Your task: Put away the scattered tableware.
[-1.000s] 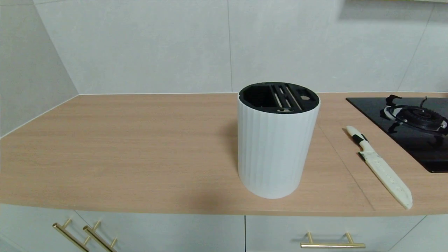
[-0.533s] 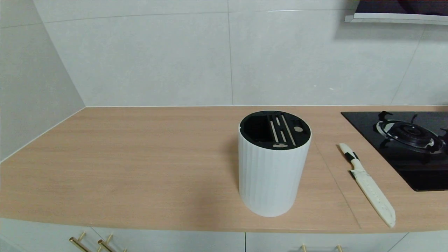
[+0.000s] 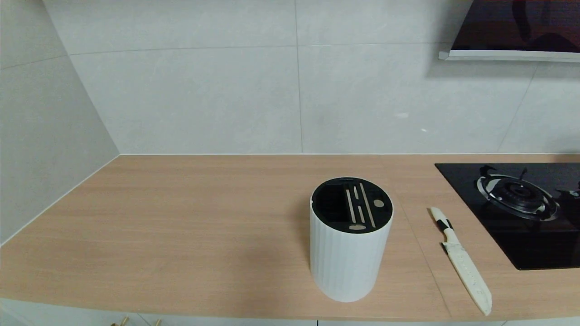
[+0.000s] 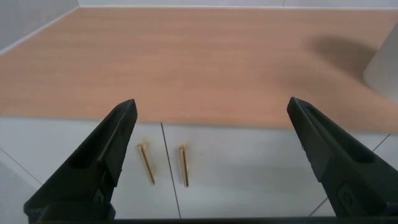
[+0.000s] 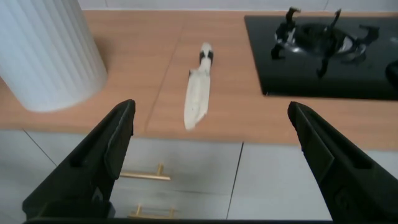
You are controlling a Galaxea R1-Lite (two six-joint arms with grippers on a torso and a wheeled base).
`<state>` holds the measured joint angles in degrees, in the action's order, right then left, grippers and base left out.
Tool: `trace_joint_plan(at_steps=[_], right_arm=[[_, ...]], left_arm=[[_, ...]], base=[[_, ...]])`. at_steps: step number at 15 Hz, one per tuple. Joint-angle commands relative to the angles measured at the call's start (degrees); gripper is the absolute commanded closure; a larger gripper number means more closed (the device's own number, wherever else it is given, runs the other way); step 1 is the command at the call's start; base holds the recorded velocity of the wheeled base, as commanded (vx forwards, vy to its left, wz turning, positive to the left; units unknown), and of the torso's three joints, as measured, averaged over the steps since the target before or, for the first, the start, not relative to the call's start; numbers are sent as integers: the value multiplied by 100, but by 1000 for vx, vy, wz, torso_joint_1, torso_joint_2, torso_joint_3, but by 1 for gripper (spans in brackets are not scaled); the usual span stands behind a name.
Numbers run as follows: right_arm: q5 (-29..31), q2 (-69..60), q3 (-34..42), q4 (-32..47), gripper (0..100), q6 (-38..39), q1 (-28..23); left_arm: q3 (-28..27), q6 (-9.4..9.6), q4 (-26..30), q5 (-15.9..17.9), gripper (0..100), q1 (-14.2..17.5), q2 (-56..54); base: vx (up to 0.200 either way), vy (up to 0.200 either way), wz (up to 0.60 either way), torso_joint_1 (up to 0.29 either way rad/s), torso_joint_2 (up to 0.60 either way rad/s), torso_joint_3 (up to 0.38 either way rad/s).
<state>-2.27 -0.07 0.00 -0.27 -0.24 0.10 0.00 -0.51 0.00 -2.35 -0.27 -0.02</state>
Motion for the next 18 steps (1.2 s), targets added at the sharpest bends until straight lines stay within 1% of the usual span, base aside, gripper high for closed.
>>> trace_joint_plan(at_steps=[1, 4, 9, 13, 14, 18], right_arm=[[-2, 7, 0, 0, 0, -2, -1], [-2, 7, 0, -8, 0, -2, -1], [-2, 7, 0, 0, 0, -2, -1], [-2, 7, 0, -8, 0, -2, -1], [-2, 7, 0, -8, 0, -2, -1], [-2, 7, 0, -8, 0, -2, -1]], left_arm=[[0, -2, 0, -2, 0, 0, 2], [0, -2, 0, -2, 0, 0, 2], [0, -2, 0, -2, 0, 0, 2], [0, -2, 0, -2, 0, 0, 2], [0, -2, 0, -2, 0, 0, 2], [0, -2, 0, -2, 0, 0, 2]], base=[[0, 0, 0, 281, -613, -315], [0, 0, 0, 248, -509, -268], [0, 0, 0, 174, -361, -192], [0, 0, 0, 9, -14, -9], [0, 0, -600, 2, -7, 2], [0, 0, 0, 0, 0, 0]])
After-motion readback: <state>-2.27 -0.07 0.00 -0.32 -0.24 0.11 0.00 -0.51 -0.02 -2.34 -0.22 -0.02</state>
